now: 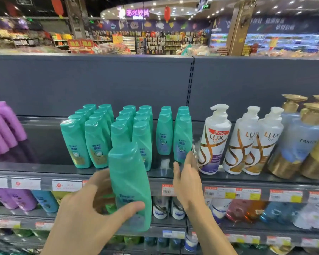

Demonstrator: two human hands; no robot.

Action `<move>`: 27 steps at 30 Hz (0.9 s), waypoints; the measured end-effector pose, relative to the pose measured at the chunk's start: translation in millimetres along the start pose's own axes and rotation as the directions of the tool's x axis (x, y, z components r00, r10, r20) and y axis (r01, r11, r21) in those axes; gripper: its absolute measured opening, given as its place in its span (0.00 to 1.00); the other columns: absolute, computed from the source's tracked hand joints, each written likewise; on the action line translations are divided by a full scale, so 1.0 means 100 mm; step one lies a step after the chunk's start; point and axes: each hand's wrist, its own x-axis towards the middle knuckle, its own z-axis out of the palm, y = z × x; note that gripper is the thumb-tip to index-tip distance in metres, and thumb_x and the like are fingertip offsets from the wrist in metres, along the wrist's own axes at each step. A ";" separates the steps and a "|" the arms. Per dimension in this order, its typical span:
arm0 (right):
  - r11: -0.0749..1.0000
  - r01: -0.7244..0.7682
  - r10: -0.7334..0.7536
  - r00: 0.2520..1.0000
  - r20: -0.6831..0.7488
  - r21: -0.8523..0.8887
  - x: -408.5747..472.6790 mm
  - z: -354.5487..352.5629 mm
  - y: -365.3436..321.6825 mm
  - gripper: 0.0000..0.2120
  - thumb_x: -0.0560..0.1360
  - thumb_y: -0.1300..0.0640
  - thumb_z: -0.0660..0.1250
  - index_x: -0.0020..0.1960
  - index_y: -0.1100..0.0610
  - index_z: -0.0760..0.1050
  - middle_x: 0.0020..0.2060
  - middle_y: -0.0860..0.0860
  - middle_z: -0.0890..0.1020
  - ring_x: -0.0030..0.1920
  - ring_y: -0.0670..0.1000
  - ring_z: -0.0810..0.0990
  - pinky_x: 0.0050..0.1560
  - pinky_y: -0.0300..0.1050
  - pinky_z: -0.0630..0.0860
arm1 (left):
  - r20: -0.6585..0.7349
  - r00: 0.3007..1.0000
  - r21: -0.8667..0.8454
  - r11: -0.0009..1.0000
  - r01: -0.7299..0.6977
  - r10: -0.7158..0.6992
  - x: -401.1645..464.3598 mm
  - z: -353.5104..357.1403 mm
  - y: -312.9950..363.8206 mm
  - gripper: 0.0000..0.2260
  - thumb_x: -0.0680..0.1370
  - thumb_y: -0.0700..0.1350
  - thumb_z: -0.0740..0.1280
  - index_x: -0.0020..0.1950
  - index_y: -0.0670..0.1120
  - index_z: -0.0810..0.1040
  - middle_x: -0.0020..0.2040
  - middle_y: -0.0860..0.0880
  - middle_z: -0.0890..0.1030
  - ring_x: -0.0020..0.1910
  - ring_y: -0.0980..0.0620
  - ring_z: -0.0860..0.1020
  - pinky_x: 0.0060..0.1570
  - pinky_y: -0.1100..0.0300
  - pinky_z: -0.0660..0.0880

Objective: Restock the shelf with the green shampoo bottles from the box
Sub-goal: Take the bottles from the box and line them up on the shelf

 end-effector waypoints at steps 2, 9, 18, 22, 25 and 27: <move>0.988 0.058 -0.051 0.998 0.048 -0.145 -0.12 -0.04 0.09 0.31 0.80 0.46 0.53 0.76 0.63 0.52 0.72 0.62 0.65 0.70 0.61 0.66 0.65 0.52 0.70 | 0.017 0.999 -0.023 0.999 -0.043 0.044 0.17 0.17 0.05 0.28 0.55 0.70 0.73 0.51 0.65 0.74 0.45 0.67 0.83 0.42 0.68 0.80 0.40 0.67 0.77; 0.780 0.315 -0.204 0.945 0.255 -0.541 -0.11 -0.18 0.35 0.31 0.81 0.44 0.46 0.75 0.64 0.57 0.74 0.62 0.62 0.76 0.58 0.57 0.75 0.53 0.50 | -0.030 0.966 0.193 0.950 -0.247 0.257 1.01 0.81 0.29 0.32 0.66 0.57 0.76 0.64 0.50 0.66 0.58 0.52 0.74 0.54 0.48 0.76 0.51 0.52 0.71; 0.756 0.324 -0.239 0.945 0.222 -0.568 -0.19 -0.18 0.40 0.27 0.80 0.47 0.52 0.71 0.64 0.65 0.70 0.62 0.70 0.71 0.59 0.66 0.73 0.53 0.60 | 0.181 0.950 0.466 0.828 -0.310 0.254 1.39 1.36 0.32 0.52 0.72 0.43 0.73 0.74 0.62 0.32 0.52 0.40 0.69 0.26 0.53 0.66 0.38 0.53 0.67; 0.781 0.300 -0.249 0.954 0.168 -0.547 -0.21 -0.20 0.38 0.25 0.78 0.48 0.59 0.68 0.63 0.71 0.66 0.61 0.75 0.68 0.58 0.71 0.70 0.53 0.66 | 0.197 0.962 0.499 0.825 -0.265 0.190 1.43 1.51 0.26 0.46 0.72 0.39 0.73 0.74 0.61 0.41 0.52 0.39 0.68 0.27 0.49 0.65 0.36 0.52 0.65; 0.789 0.294 -0.256 0.956 0.145 -0.539 -0.21 -0.20 0.39 0.25 0.77 0.47 0.61 0.67 0.62 0.72 0.66 0.60 0.75 0.68 0.57 0.72 0.68 0.53 0.68 | 0.164 0.965 0.542 0.799 -0.263 0.206 1.44 1.58 0.20 0.41 0.71 0.37 0.73 0.72 0.56 0.48 0.44 0.41 0.70 0.32 0.44 0.68 0.34 0.51 0.66; 0.794 0.293 -0.260 0.956 0.140 -0.532 -0.21 -0.20 0.38 0.25 0.76 0.47 0.62 0.67 0.61 0.73 0.66 0.60 0.75 0.68 0.57 0.73 0.68 0.53 0.69 | 0.122 0.970 0.534 0.810 -0.242 0.209 1.47 1.59 0.17 0.39 0.70 0.34 0.73 0.70 0.53 0.51 0.43 0.42 0.70 0.33 0.43 0.69 0.32 0.51 0.66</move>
